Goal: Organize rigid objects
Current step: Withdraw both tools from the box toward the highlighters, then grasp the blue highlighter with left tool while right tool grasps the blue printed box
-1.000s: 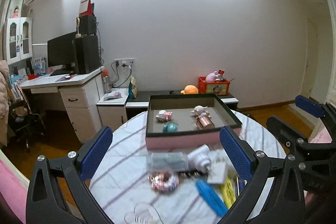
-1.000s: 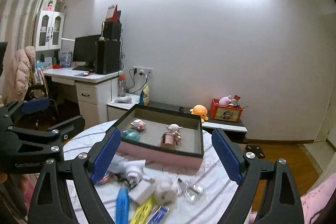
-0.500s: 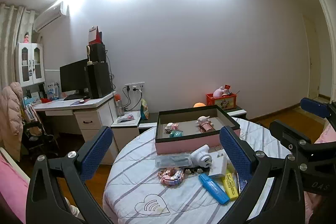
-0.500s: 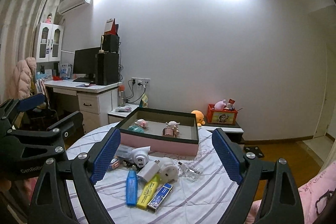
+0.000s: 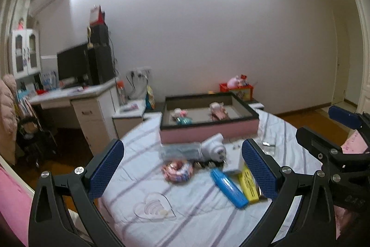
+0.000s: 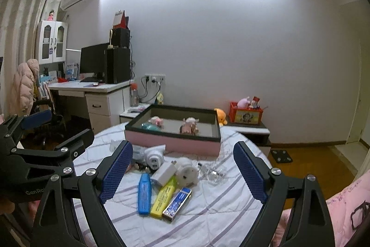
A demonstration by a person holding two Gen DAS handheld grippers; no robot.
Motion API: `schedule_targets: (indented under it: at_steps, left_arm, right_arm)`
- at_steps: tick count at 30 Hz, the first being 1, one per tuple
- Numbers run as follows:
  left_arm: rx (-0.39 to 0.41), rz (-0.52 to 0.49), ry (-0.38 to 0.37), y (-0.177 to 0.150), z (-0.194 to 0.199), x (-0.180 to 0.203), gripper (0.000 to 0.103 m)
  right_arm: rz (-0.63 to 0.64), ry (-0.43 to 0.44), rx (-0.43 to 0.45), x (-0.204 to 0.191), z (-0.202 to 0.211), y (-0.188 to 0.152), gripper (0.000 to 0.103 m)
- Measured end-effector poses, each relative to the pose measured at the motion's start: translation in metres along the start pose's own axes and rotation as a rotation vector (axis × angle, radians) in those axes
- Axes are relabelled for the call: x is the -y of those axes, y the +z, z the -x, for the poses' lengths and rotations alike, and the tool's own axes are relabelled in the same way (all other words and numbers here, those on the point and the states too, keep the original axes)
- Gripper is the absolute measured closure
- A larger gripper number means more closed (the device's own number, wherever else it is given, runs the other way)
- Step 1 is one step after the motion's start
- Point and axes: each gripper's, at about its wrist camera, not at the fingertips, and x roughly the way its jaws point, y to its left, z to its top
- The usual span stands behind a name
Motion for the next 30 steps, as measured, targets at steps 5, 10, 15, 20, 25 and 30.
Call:
schedule_targets:
  at_steps: [5,10,15,20,25,30]
  left_arm:
    - [-0.096,0.006,-0.034,-0.020,-0.025,0.006,0.000]
    - [-0.237,-0.003,-0.073,-0.047,-0.060,0.024,0.000]
    - [-0.310,-0.011,-0.079,-0.058,-0.084,0.038,0.000]
    - [-0.380,-0.019,-0.046,-0.065,-0.109,0.047,0.000]
    - [-0.454,0.019,-0.052,-0.071,-0.131,0.043,0.000]
    - [-0.490,0.017,-0.027,-0.076,-0.139,0.035,0.021]
  right_arm:
    - [-0.025,-0.014,-0.074,0.009,-0.022,-0.018,0.013]
    - [-0.060,-0.043,-0.184,0.026,-0.048,-0.047,0.013]
    - [-0.095,-0.062,-0.263,0.043,-0.065,-0.069,0.013]
    - [-0.129,-0.063,-0.297,0.059,-0.074,-0.080,0.013]
    - [-0.146,-0.053,-0.311,0.067,-0.080,-0.084,0.013]
    - [-0.160,-0.033,-0.349,0.065,-0.091,-0.086,0.013]
